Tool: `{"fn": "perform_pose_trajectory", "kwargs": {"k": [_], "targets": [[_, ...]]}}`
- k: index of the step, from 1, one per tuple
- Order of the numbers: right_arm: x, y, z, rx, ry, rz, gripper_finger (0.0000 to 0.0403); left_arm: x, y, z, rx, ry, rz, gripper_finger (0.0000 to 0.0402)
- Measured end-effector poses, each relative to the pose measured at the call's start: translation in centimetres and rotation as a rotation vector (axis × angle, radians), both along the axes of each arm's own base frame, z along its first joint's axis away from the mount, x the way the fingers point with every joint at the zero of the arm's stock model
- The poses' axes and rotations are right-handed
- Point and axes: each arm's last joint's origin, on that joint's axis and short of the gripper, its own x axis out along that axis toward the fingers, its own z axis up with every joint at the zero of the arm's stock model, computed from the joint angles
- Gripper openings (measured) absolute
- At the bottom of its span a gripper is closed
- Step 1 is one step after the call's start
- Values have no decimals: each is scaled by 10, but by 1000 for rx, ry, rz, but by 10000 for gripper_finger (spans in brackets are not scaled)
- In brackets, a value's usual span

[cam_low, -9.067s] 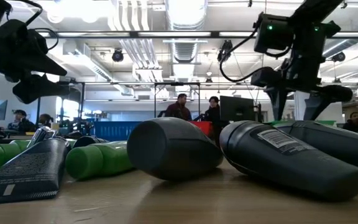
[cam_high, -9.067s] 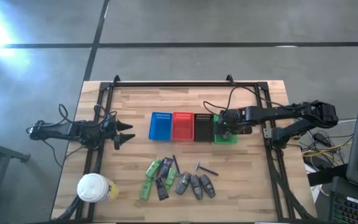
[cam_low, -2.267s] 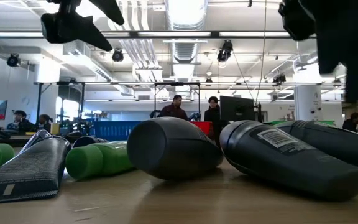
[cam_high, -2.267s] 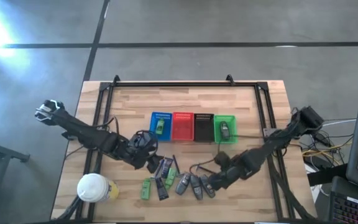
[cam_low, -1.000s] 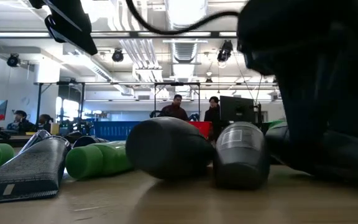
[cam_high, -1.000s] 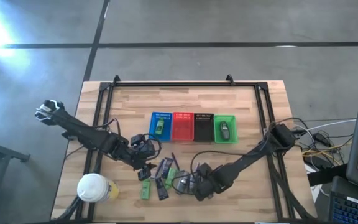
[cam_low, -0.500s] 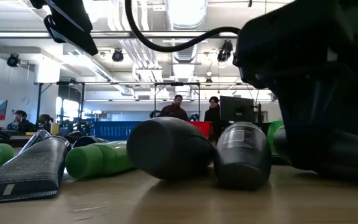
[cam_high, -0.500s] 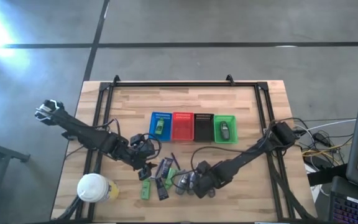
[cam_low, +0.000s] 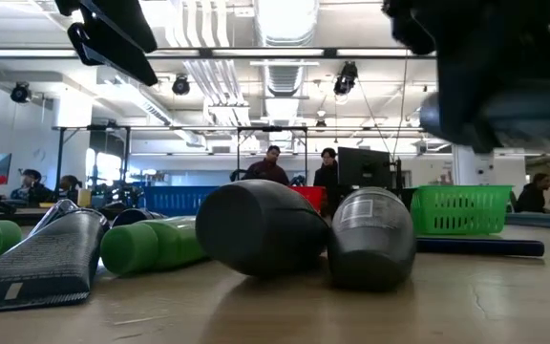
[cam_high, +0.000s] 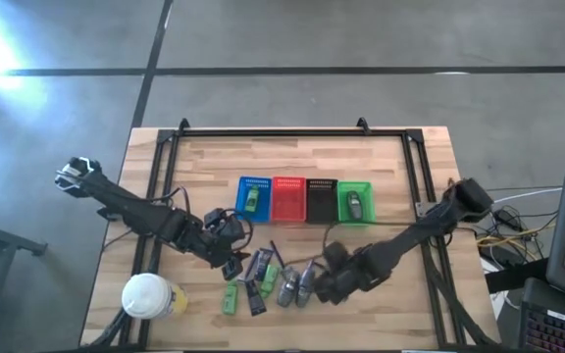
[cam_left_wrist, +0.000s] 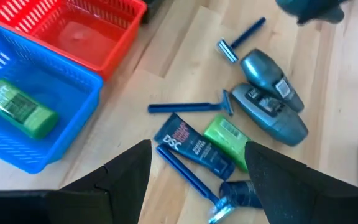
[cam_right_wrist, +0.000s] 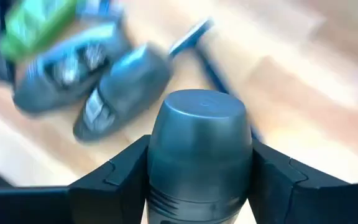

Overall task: Pick & Place Travel size toiletries
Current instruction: Put the gray deodorant into the green bin

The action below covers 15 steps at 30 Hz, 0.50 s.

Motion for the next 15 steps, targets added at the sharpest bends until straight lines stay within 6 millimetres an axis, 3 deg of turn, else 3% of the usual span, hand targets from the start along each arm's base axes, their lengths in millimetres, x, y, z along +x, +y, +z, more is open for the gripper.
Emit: {"fn": "perform_pose_trajectory", "kwargs": {"k": [4, 9, 11, 15], "targets": [[-25, -23, 35, -68, -25, -142, 206, 0, 2, 0, 8, -12, 43, 264], [-52, -66, 65, -155, -35, -280, 205, 1, 3, 0, -29, -21, 95, 264], [-59, -88, 71, -169, -42, -316, 205, 1, 3, 0, -40, -22, 109, 264], [-67, -130, 66, -167, -11, -330, 206, 0, 3, 0, -66, -16, 137, 264]]}}
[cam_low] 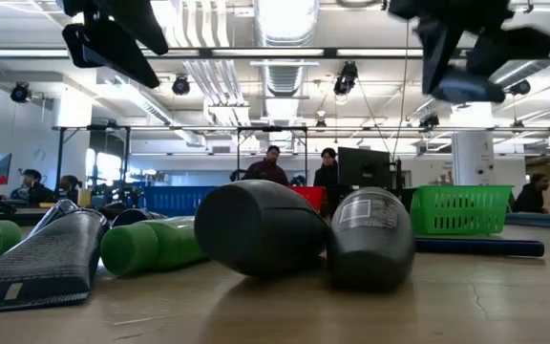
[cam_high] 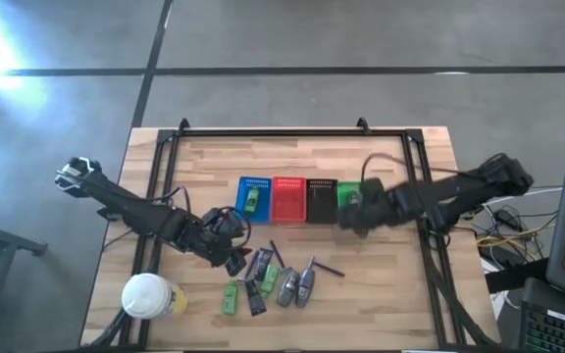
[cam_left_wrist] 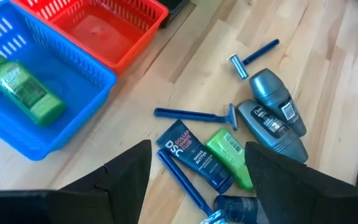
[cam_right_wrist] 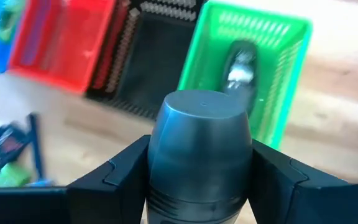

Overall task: Pick & Place Travel size toiletries
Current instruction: Put the gray deodorant into the green bin, then put the green shampoo into the blue bin

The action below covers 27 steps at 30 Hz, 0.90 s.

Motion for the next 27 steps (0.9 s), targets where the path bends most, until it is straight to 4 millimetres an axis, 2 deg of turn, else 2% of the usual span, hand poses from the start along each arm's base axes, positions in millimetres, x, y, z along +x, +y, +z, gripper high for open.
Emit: {"fn": "perform_pose_trajectory", "kwargs": {"k": [5, 13, 19, 27], "targets": [[-7, -39, -18, 54, -8, 6, 206, -2, -2, -1, -64, 17, 19, 264], [-8, -75, -61, 102, -19, -49, 215, -10, -10, -5, -151, 79, 56, 264], [-5, -83, -74, 91, -27, -56, 257, -20, -18, -7, -194, 123, 100, 264], [-3, -81, -63, 65, -49, -8, 309, -33, -32, -10, -243, 180, 110, 264]]}}
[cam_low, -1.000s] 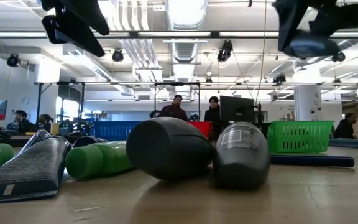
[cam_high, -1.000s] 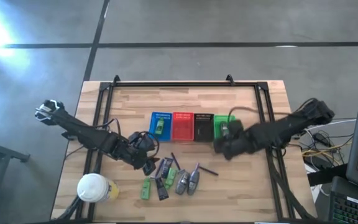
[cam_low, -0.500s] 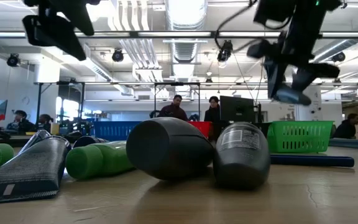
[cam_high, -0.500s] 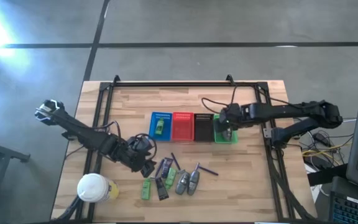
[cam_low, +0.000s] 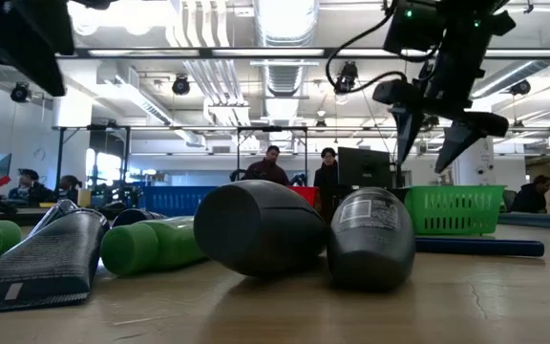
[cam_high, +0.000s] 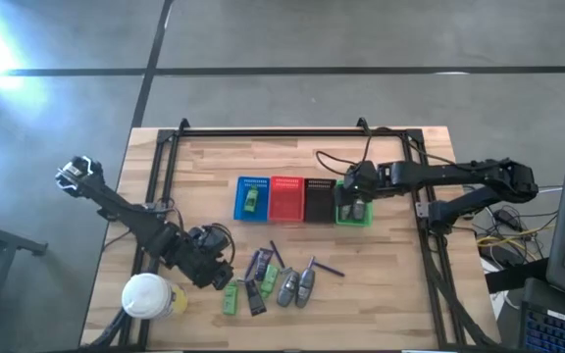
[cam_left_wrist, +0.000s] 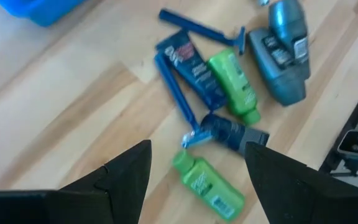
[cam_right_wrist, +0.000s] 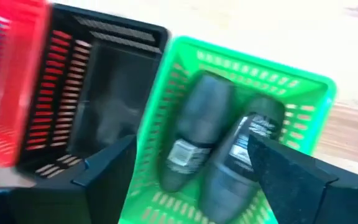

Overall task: Pick & Place Travel size toiletries
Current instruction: Put the green shampoo into the blue bin

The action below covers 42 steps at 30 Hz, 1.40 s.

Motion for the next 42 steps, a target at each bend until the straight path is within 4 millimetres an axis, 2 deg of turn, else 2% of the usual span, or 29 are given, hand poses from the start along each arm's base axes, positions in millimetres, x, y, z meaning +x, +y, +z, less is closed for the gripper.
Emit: {"fn": "perform_pose_trajectory", "kwargs": {"k": [9, 22, 37, 42], "targets": [[9, 21, 20, -38, -62, 75, 354, -8, -17, -17, -111, 100, 144, 264], [3, 52, 24, -19, -11, 111, 364, 25, -54, -72, -259, 251, 221, 262], [0, 58, 23, -60, 40, 208, 365, 44, -65, -117, -244, 312, 293, 261], [-1, 61, 23, -70, 47, 263, 361, 45, -58, -114, -250, 321, 324, 245]]}}
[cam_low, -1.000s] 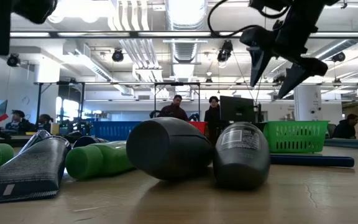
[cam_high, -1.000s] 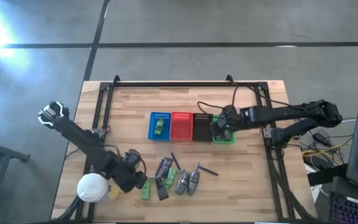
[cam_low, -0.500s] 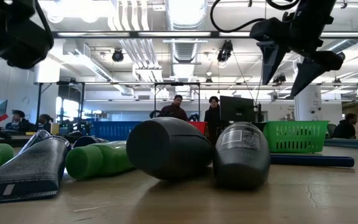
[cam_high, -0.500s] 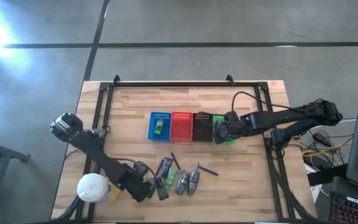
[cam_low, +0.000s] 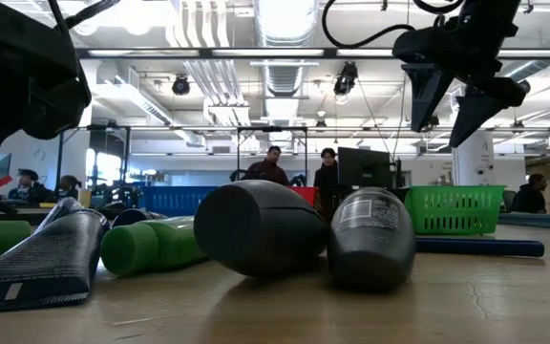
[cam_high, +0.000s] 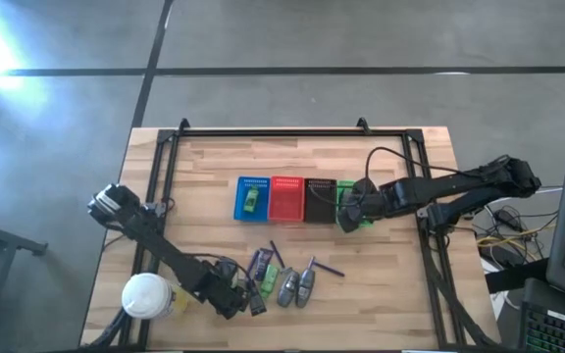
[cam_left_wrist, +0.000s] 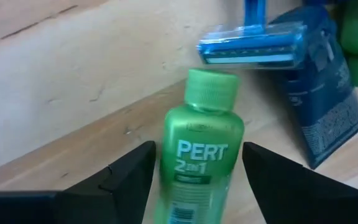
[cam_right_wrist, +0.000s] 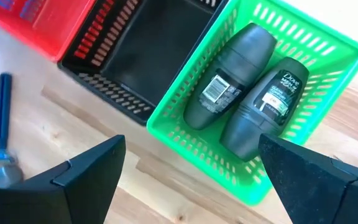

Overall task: Pick & Place Travel size toiletries
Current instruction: Put the green shampoo into the blue bin

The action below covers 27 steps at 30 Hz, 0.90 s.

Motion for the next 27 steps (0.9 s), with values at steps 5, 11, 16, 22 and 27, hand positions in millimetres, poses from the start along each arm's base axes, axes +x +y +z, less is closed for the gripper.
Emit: {"fn": "perform_pose_trajectory", "kwargs": {"k": [5, 11, 16, 22, 27], "targets": [[-5, 1, 4, -6, 3, 23, 348, -3, 12, 2, 62, 49, 7, 185], [-13, -1, 15, -12, -51, 28, 330, 0, 28, 5, 106, 75, -48, 135], [-21, -3, 24, -14, -107, -2, 317, 5, 39, 6, 134, 80, -97, 135], [-26, -4, 29, -27, -141, -51, 309, 6, 50, 14, 140, 82, -130, 134], [-27, -5, 30, -46, -153, -66, 306, -6, 62, 39, 142, 64, -114, 134]]}}
